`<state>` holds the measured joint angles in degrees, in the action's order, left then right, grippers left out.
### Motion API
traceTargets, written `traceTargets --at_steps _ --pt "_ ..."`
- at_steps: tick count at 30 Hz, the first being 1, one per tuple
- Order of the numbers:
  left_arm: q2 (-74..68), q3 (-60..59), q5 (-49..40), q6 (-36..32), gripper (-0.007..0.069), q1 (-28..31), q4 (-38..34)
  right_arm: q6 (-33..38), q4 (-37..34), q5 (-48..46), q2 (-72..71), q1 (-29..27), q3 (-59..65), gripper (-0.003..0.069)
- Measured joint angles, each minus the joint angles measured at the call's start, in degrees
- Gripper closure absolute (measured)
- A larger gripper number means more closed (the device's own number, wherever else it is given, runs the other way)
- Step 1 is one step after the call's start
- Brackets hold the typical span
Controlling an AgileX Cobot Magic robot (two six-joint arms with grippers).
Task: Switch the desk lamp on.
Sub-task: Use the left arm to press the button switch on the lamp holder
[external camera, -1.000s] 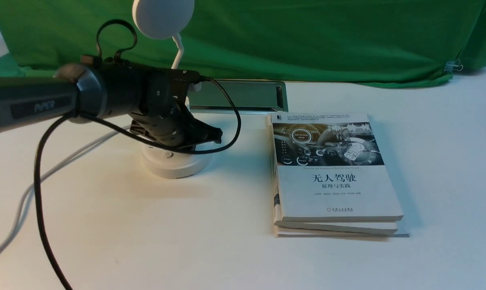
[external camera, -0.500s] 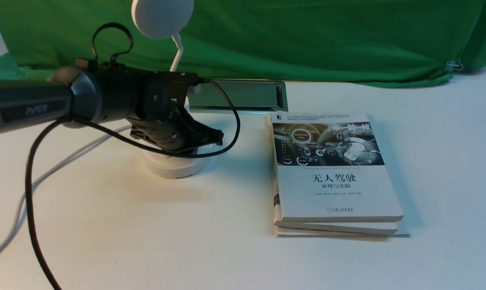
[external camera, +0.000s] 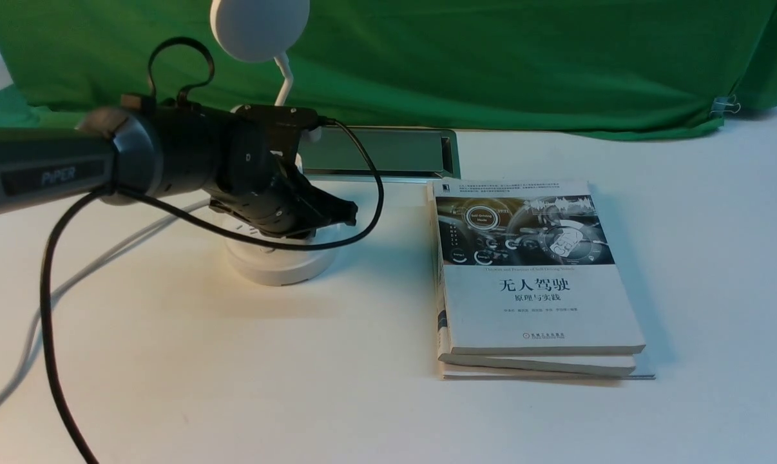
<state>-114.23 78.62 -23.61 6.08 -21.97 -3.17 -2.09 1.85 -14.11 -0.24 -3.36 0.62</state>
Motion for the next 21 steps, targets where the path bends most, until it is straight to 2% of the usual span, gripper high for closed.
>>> traceTargets --at_steps 21 --pt "-1.92 0.61 2.25 0.03 0.0603 0.0 1.56 -0.03 0.0 -0.04 0.0 0.0 0.0 0.0418"
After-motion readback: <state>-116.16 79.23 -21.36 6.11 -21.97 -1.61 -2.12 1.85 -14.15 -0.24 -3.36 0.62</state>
